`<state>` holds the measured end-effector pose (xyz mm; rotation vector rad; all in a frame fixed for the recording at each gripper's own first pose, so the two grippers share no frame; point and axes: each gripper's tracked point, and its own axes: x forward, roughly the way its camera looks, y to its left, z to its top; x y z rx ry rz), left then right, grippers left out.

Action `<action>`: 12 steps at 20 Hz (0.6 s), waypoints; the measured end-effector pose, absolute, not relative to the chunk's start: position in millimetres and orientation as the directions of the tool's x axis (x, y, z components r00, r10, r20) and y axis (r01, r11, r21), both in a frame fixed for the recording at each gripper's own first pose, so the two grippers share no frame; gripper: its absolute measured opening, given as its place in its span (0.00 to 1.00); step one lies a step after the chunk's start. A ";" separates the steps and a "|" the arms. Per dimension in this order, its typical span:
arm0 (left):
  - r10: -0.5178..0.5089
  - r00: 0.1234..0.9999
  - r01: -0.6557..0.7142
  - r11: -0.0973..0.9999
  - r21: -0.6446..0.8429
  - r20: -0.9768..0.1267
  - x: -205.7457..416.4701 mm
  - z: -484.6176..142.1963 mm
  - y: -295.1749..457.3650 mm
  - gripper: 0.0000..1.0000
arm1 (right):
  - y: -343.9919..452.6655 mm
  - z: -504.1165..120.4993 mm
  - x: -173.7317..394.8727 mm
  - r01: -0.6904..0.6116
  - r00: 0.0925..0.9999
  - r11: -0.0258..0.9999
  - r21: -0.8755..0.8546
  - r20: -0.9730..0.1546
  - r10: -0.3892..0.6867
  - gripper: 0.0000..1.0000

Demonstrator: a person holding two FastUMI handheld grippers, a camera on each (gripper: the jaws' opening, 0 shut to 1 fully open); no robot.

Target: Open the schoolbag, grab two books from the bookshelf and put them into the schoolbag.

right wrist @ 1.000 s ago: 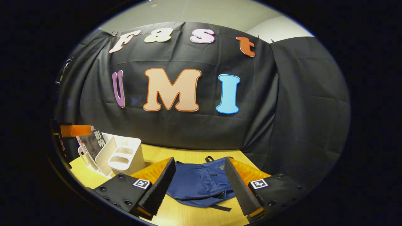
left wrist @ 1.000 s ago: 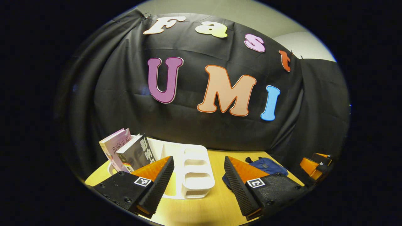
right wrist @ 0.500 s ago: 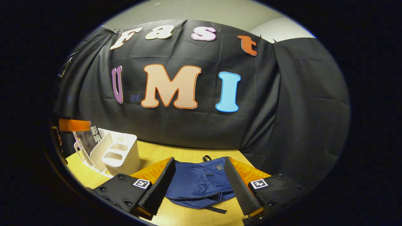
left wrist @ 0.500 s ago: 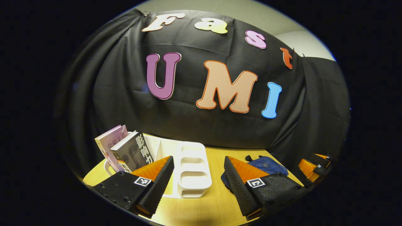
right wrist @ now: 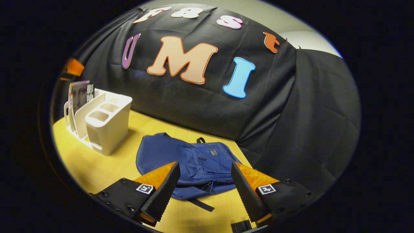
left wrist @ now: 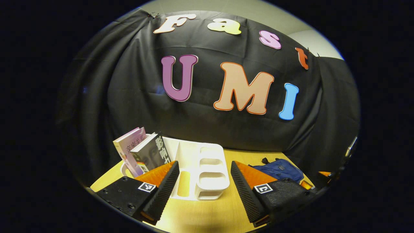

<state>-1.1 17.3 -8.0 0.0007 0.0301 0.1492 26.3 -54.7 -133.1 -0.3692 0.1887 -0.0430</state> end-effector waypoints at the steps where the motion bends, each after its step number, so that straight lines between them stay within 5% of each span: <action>1: 0.163 0.986 -0.163 0.987 -0.004 -0.031 -4.8 -9.3 23.4 0.94 | -57.0 -140.1 25.7 0.010 0.981 0.917 -0.399 -0.176 -0.087 1.00; 3: 0.197 0.980 -0.197 0.980 -0.013 -0.033 -11.7 -9.7 34.9 0.94 | -57.4 -156.7 30.3 -0.007 0.978 0.878 -0.479 -0.186 -0.093 0.93; 6: 0.251 0.967 -0.252 0.968 -0.013 -0.034 -20.7 -8.9 53.3 0.94 | -53.5 -176.8 32.3 -0.040 0.980 0.804 -0.594 -0.181 -0.085 0.98; 12: 0.354 0.935 -0.355 0.934 -0.035 -0.034 -38.1 -6.5 95.0 0.94 | -40.2 -214.0 41.7 -0.107 0.979 0.681 -0.724 -0.196 -0.054 0.92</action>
